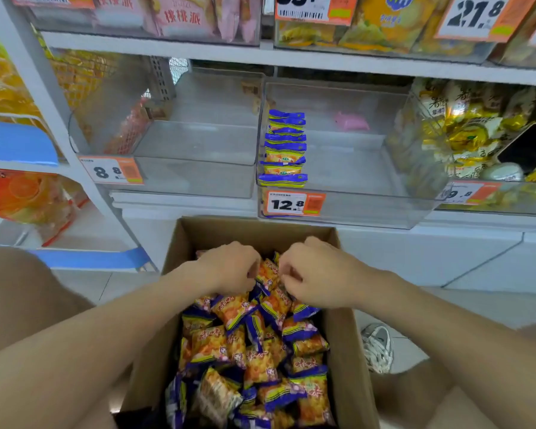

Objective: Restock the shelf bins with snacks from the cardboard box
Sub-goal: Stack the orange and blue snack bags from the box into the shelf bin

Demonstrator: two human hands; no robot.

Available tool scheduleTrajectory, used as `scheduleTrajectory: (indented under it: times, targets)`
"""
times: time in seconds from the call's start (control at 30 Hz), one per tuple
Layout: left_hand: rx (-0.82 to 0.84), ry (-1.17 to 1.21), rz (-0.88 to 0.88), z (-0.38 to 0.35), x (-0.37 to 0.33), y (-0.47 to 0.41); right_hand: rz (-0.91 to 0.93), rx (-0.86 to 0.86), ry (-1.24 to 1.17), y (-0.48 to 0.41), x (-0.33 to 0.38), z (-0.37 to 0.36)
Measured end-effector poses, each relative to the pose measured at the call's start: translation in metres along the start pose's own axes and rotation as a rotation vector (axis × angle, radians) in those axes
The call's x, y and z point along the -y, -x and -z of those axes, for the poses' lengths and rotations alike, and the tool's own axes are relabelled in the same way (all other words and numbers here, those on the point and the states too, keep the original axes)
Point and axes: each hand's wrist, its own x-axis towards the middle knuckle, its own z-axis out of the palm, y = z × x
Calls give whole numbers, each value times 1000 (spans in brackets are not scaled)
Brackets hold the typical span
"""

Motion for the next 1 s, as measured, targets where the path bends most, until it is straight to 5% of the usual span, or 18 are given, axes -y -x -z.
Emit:
scheduleTrajectory:
  times: [0.2, 0.37, 0.6, 0.83, 1.0]
  targets:
    - [306, -123, -1, -55, 19, -4, -126, 33, 98, -23, -36, -85]
    - [282, -159, 48, -70, 17, -5, -182, -104, 83, -48, -52, -114]
    - [236, -177, -8, -71, 31, -1, -14, -197, 16, -73, -54, -120]
    - [272, 140, -98, -70, 53, 9, -184, -23, -16, -98, -50, -146]
    - [190, 207, 14, -59, 58, 5, -295, 5, -28, -114, -50, -152]
